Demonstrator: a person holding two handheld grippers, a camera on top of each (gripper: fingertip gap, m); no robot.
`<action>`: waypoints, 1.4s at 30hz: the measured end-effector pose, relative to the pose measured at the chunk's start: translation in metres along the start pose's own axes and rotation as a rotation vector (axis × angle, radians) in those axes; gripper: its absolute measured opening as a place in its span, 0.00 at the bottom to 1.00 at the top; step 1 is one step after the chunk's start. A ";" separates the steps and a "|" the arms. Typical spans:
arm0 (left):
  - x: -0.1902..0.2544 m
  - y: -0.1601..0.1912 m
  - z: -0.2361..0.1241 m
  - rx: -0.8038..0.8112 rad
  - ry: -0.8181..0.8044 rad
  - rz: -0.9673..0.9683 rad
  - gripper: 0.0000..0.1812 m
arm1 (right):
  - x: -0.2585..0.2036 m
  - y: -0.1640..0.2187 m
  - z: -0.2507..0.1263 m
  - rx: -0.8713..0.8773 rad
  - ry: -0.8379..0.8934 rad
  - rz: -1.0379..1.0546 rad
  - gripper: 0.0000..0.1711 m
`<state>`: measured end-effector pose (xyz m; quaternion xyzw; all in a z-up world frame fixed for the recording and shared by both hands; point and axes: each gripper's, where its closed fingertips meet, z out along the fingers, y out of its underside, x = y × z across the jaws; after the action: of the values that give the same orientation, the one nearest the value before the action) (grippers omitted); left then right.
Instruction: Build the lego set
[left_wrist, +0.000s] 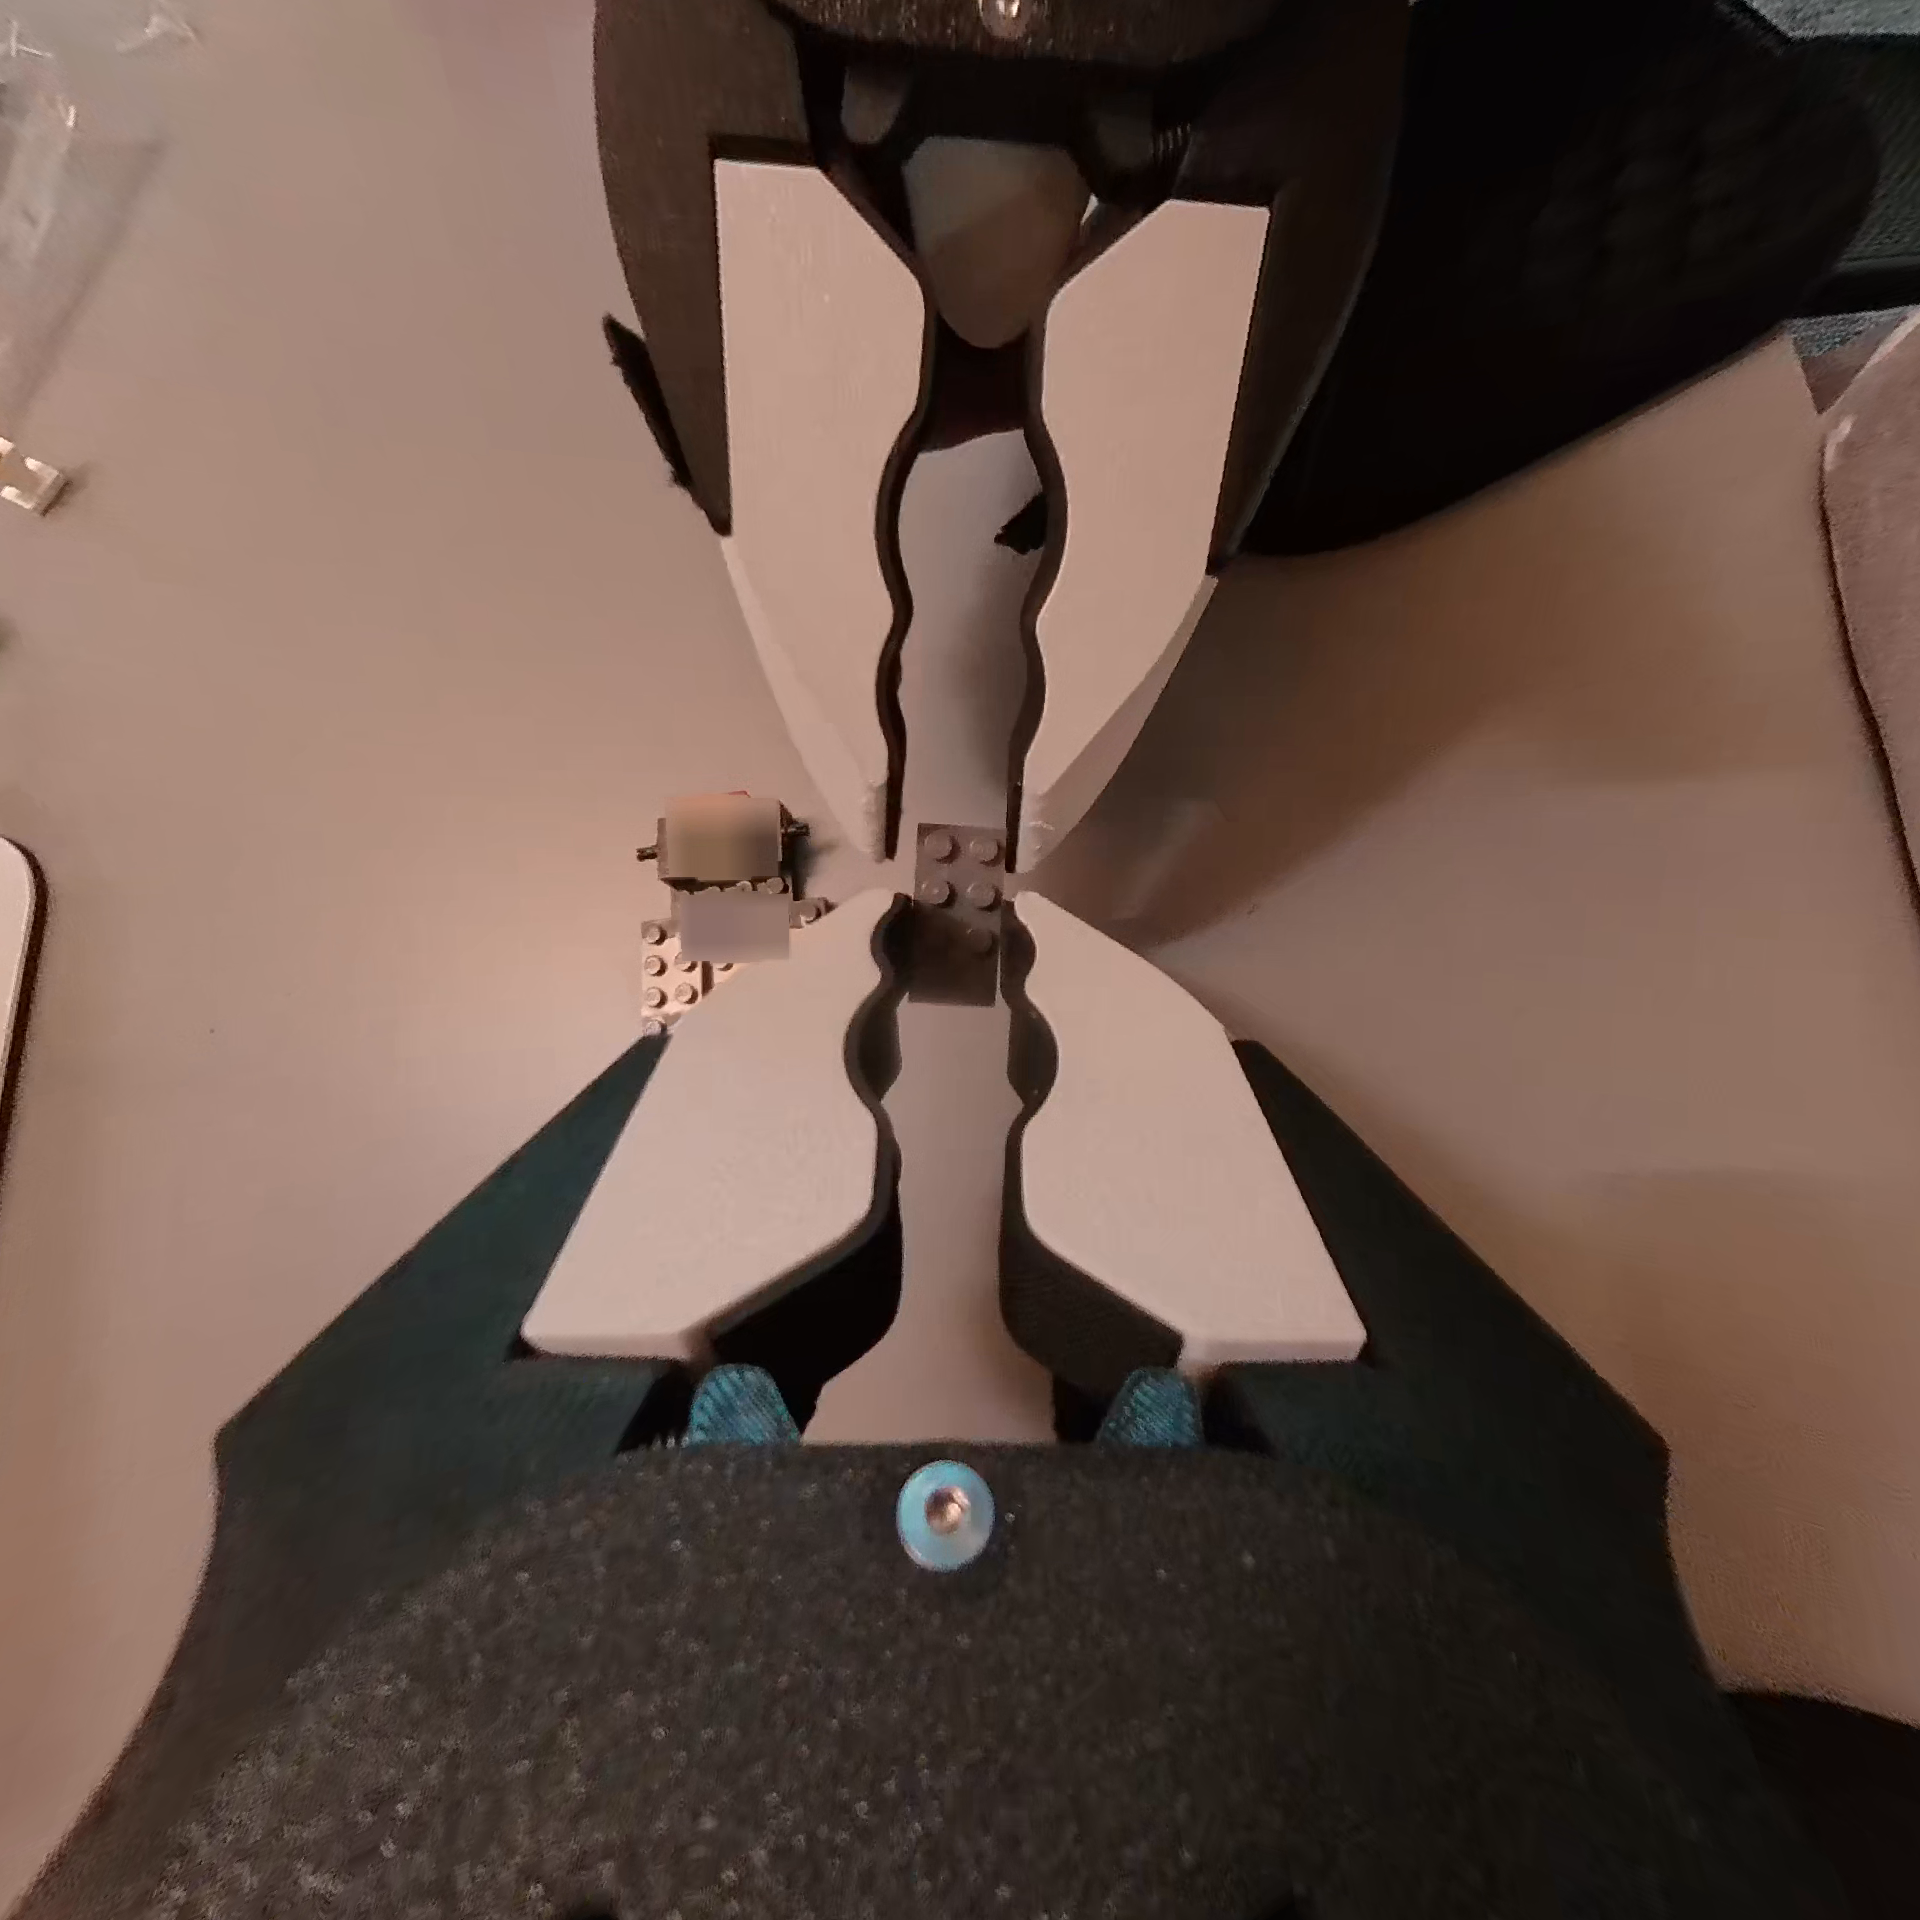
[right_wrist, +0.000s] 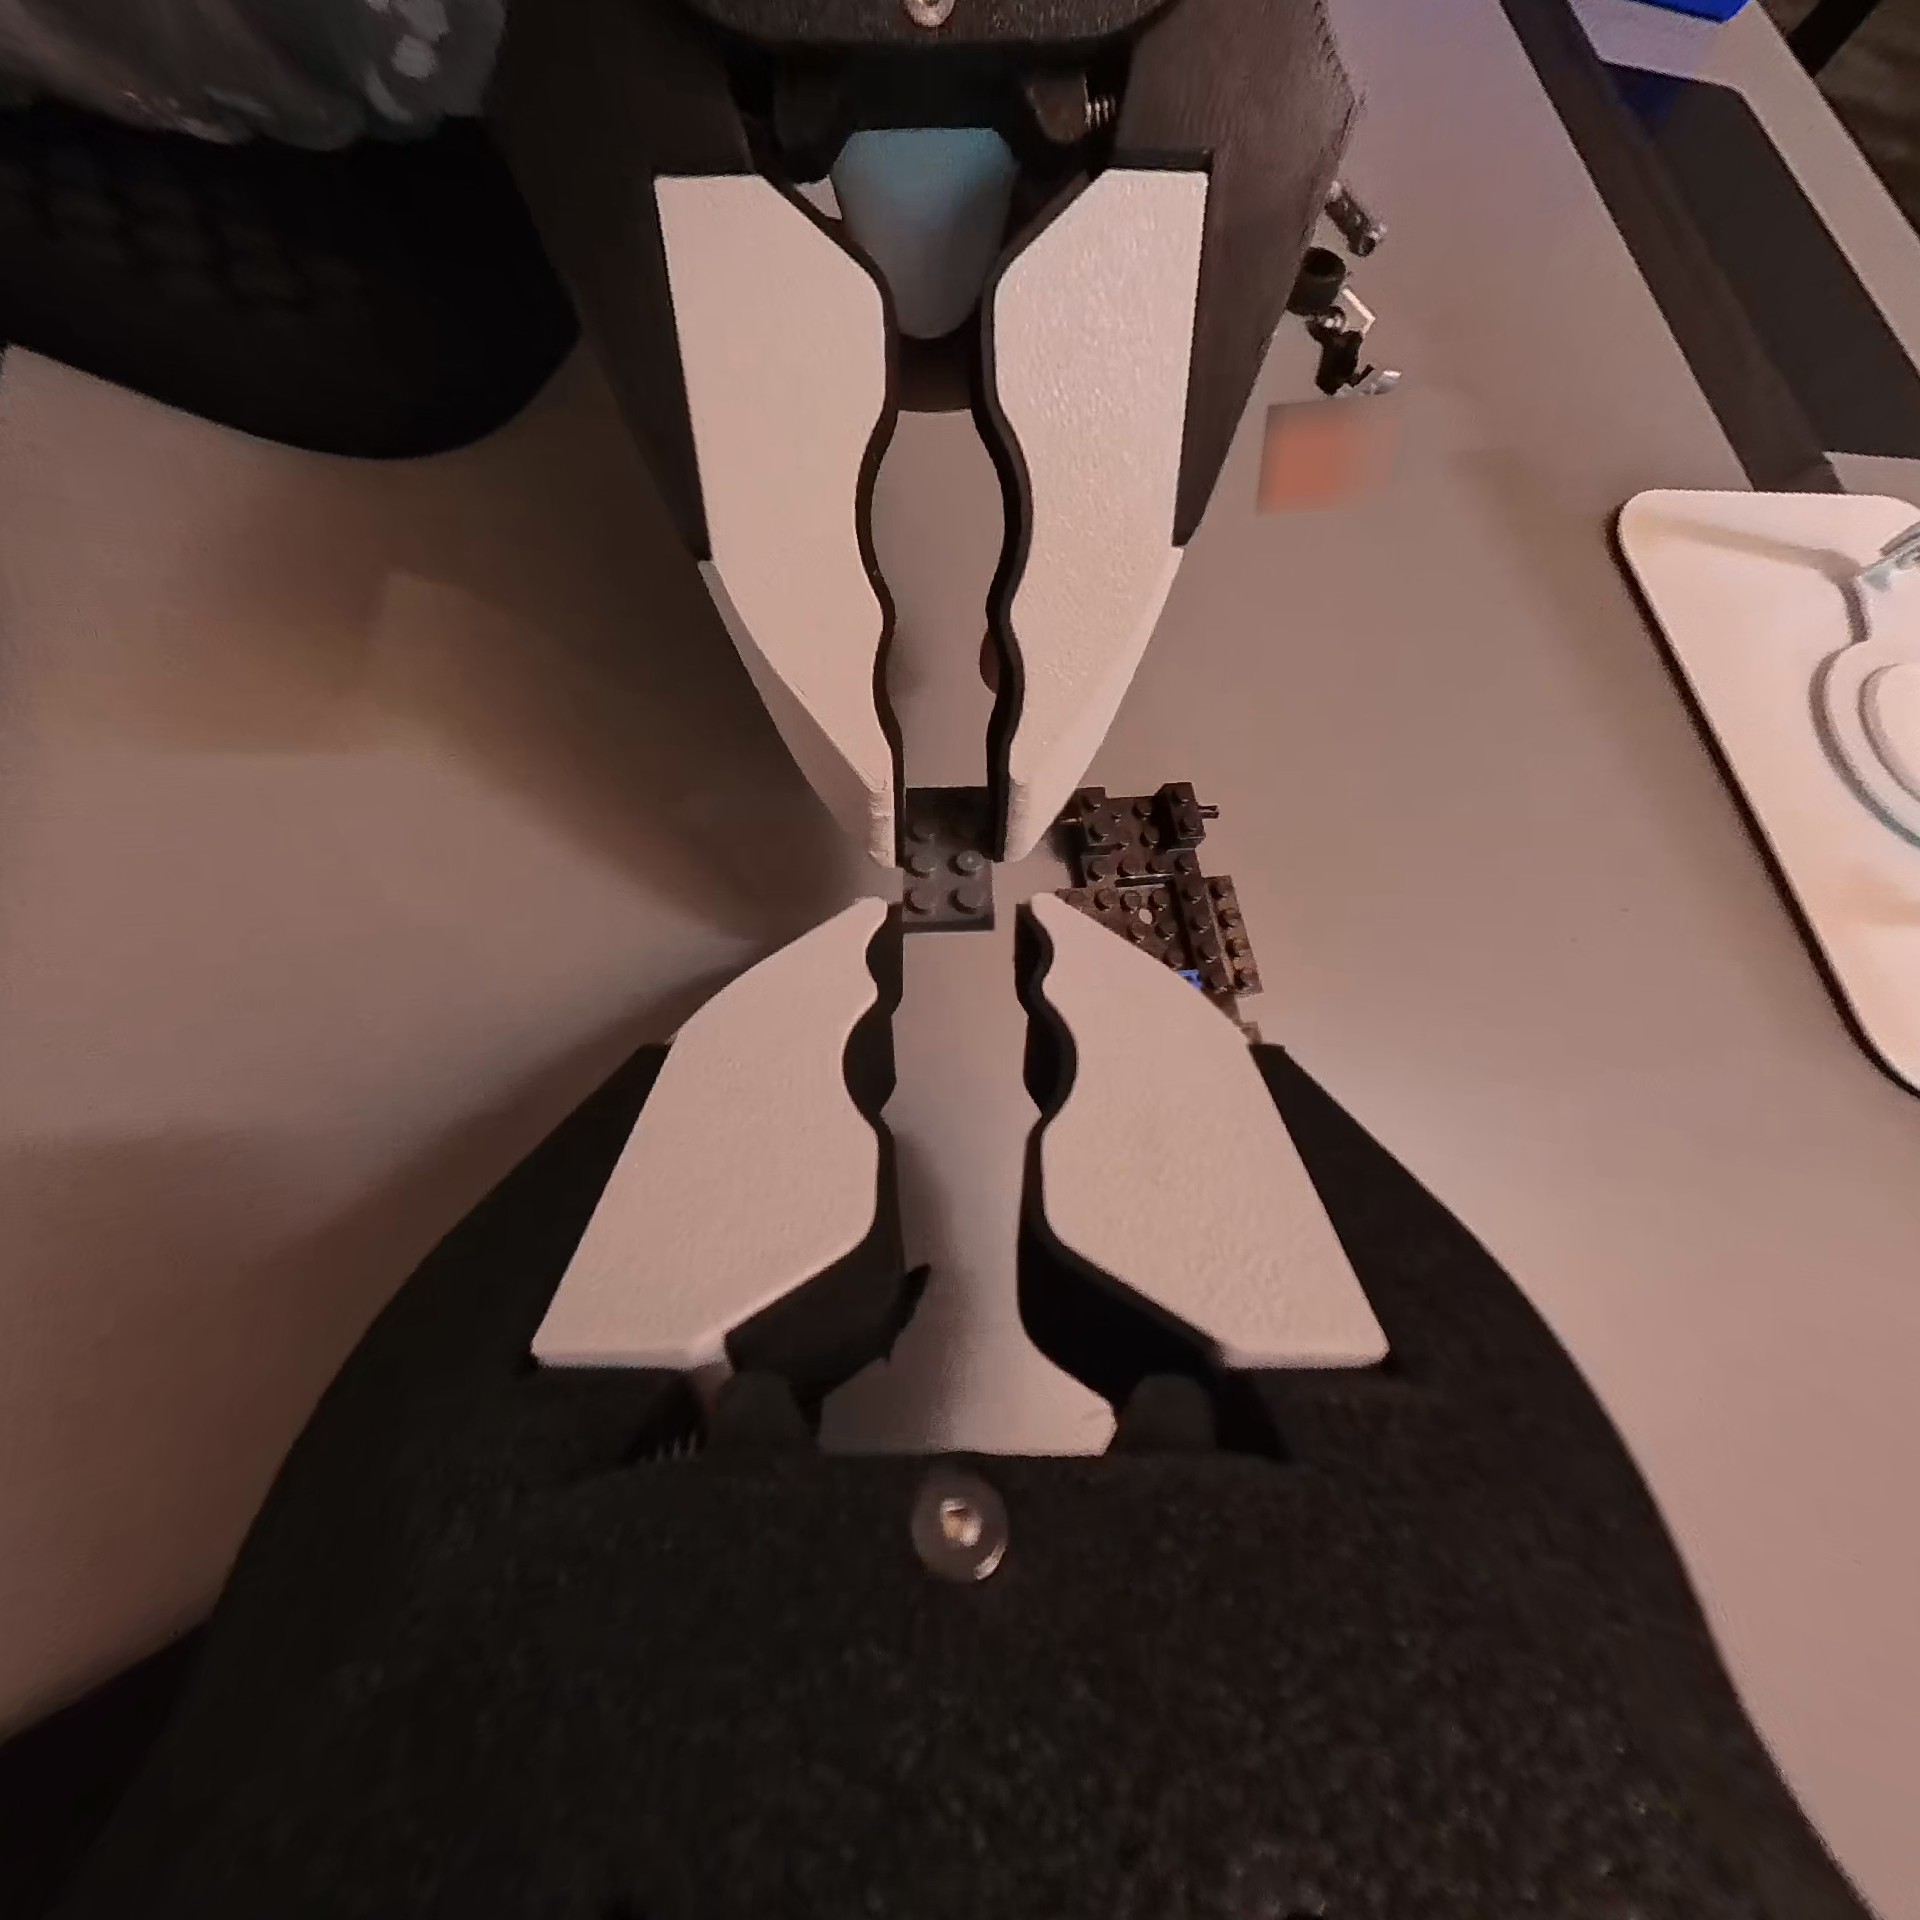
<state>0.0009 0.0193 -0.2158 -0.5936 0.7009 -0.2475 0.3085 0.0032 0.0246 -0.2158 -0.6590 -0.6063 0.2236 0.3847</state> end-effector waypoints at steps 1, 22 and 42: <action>0.000 0.000 0.001 0.001 0.001 0.002 0.09 | -0.001 0.000 0.000 0.003 -0.006 0.002 0.12; -0.042 -0.058 -0.027 0.693 0.298 -0.833 0.09 | 0.043 -0.029 -0.048 0.302 0.551 0.158 0.09; -0.028 -0.037 -0.012 0.472 0.495 -0.981 0.02 | 0.029 -0.011 -0.020 -0.236 0.167 -0.546 0.28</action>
<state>0.0202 0.0403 -0.1769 -0.6881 0.3222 -0.6409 0.1094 0.0161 0.0478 -0.1904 -0.5278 -0.7490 -0.0150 0.4001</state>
